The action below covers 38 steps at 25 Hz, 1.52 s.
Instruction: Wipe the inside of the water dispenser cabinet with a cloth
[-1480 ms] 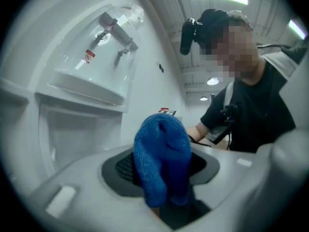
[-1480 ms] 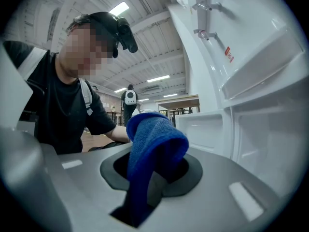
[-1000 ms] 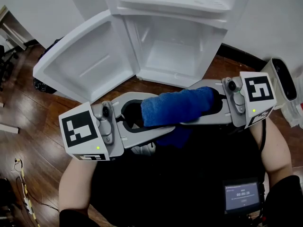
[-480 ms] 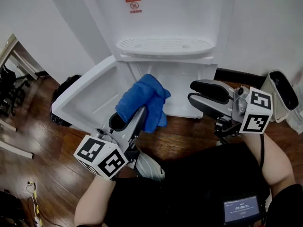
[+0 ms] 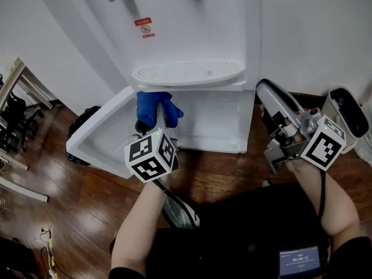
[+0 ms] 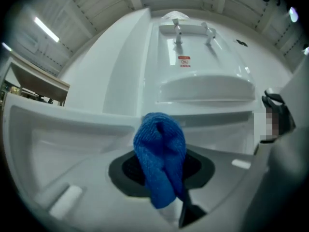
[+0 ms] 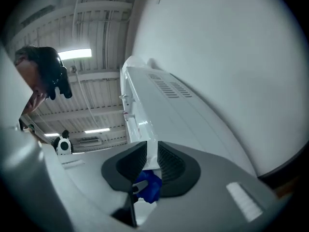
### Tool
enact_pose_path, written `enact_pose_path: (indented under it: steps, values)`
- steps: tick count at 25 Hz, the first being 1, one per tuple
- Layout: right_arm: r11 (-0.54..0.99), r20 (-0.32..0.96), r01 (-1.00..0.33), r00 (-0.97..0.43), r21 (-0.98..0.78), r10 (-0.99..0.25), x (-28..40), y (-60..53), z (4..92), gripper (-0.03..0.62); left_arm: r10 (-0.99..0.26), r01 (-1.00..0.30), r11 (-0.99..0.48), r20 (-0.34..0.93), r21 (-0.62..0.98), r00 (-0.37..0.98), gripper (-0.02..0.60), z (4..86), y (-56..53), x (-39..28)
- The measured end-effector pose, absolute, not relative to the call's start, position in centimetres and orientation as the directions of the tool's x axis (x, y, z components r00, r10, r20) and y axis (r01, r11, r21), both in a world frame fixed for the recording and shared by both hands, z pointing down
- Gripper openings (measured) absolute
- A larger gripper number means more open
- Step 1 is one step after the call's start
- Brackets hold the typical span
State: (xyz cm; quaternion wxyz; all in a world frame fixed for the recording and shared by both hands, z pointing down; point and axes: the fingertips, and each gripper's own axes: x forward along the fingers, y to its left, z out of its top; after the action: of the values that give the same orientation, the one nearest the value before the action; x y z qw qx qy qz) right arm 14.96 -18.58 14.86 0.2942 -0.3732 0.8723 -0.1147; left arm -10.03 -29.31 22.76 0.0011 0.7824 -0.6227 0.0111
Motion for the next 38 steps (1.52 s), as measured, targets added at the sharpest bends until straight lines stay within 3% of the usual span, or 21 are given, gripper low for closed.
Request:
enact_pose_path:
  steps: [4,10,17,19,23,26,31,38]
  values:
    - [0.731,-0.481,-0.57,-0.555,-0.375,-0.679,15.0,-17.6,13.3,0.067,-0.974,-0.976,-0.218,0.071,-0.02,0.216,0.121,25.6,-30.1,-9.8]
    - [0.763,-0.482,-0.585,-0.603,-0.275,-0.635,13.6,-16.8,12.2,0.067,-0.937,-0.976,-0.193,0.313,-0.095,0.155,0.12,38.0,-31.4,-10.7]
    - [0.744,-0.485,-0.589,-0.574,-0.315,-0.66,14.6,-17.4,12.7,0.067,-0.794,-0.968,-0.2,0.603,-0.15,0.071,0.118,49.3,-30.9,-11.6]
    - [0.737,-0.49,-0.591,-0.56,-0.329,-0.668,15.2,-17.7,12.6,0.066,-0.759,-0.949,-0.279,0.639,-0.148,0.123,0.118,49.8,-30.5,-9.9]
    - [0.697,-0.519,-0.634,-0.492,-0.336,-0.699,17.7,-18.1,11.8,0.063,-0.611,-0.856,-0.518,0.696,0.007,0.376,0.118,50.3,-27.5,-0.8]
    - [0.639,-0.546,-0.672,-0.397,-0.374,-0.737,20.8,-18.4,11.5,0.056,-0.541,-0.803,-0.592,0.703,0.072,0.461,0.118,50.9,-25.4,4.6]
    - [0.602,-0.554,-0.677,-0.333,-0.423,-0.764,22.9,-19.3,12.1,0.049,-0.465,-0.717,-0.695,0.727,0.054,0.505,0.118,51.3,-23.0,10.2]
    - [0.608,-0.559,-0.661,-0.329,-0.439,-0.761,23.0,-19.3,12.2,0.048,-0.303,-0.653,-0.749,0.819,0.111,0.487,0.117,52.4,-18.4,11.5]
